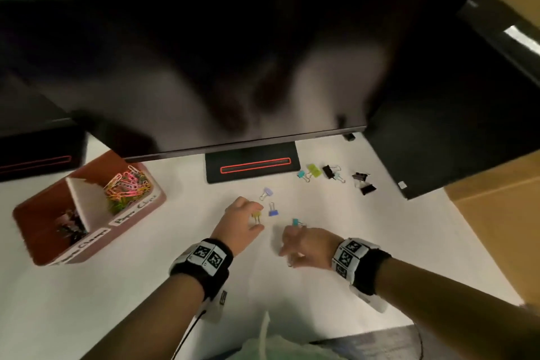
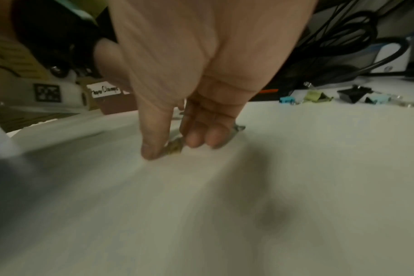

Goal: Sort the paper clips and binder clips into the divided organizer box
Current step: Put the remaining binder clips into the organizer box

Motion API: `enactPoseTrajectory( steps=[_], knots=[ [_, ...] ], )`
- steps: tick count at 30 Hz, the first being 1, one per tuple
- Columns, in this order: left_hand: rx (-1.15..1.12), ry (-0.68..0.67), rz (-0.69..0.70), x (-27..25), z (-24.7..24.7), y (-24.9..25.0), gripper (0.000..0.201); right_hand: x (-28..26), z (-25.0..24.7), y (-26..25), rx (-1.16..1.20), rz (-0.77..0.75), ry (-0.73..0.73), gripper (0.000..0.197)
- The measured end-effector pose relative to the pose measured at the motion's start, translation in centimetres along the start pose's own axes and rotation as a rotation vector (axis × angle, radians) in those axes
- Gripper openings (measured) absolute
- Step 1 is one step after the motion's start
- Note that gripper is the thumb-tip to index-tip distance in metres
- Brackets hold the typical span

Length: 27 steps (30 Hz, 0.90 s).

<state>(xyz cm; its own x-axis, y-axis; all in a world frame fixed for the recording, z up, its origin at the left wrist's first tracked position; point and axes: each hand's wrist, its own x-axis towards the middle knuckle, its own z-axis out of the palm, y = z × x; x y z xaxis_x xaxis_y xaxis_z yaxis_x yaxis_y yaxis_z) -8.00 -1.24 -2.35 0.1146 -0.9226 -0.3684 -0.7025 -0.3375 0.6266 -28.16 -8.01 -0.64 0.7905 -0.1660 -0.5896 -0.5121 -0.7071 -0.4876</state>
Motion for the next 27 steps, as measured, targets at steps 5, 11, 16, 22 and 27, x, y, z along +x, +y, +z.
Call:
enactPoseTrajectory(
  steps=[5,11,16,22,27],
  knots=[
    [0.072,0.086,-0.050,0.7,1.6,0.3,0.011,0.3,0.7,1.1,0.012,-0.027,0.022,0.022],
    [-0.091,0.181,-0.183,0.5,1.5,0.5,0.019,-0.2,0.8,2.4,-0.087,-0.083,0.080,0.022],
    [-0.288,0.152,-0.254,0.6,1.0,1.3,0.020,-0.9,0.0,4.2,0.118,-0.082,0.161,0.009],
    [-0.095,0.083,-0.062,2.4,1.5,4.1,0.037,0.4,-2.2,5.2,0.247,0.027,0.266,0.043],
    [0.018,0.060,-0.093,3.1,2.6,3.8,0.021,1.5,-2.2,5.4,0.241,0.098,0.246,0.030]
  ],
)
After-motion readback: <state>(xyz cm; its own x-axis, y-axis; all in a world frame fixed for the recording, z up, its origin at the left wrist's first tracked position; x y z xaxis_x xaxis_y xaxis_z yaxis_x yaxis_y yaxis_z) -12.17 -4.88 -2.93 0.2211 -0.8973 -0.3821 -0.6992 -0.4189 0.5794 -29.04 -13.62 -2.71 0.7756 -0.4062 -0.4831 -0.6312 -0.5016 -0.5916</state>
